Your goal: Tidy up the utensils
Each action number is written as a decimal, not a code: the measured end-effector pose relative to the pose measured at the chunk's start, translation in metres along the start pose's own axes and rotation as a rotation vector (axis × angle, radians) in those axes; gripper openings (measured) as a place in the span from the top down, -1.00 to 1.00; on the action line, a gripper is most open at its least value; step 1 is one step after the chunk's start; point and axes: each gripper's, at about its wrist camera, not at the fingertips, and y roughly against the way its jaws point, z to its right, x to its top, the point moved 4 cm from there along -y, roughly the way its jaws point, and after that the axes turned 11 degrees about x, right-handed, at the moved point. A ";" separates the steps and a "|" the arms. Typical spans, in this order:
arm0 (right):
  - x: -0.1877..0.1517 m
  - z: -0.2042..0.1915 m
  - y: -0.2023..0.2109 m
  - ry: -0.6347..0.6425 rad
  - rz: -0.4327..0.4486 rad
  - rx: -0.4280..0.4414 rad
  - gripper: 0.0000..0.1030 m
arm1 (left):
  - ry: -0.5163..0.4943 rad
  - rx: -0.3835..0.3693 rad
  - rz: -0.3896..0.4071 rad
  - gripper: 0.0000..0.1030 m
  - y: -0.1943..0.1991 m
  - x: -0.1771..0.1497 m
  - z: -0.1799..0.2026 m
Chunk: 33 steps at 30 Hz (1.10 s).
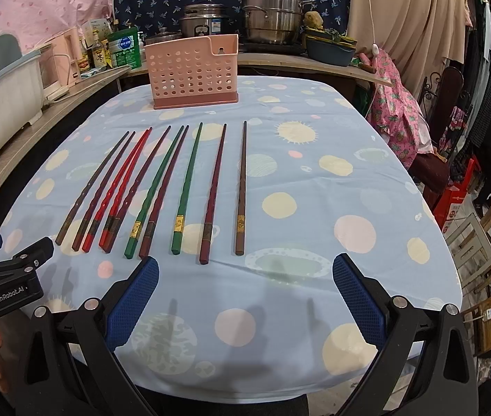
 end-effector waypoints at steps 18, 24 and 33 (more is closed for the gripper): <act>-0.001 -0.002 0.000 -0.004 -0.001 0.002 -0.87 | 0.000 0.000 0.006 -0.86 0.001 -0.001 0.001; -0.002 -0.002 0.002 -0.007 0.000 0.004 -0.87 | 0.000 0.002 0.006 -0.86 0.001 -0.002 0.001; -0.002 -0.002 0.002 -0.007 0.001 0.005 -0.87 | 0.001 0.004 0.002 -0.86 0.001 -0.001 0.000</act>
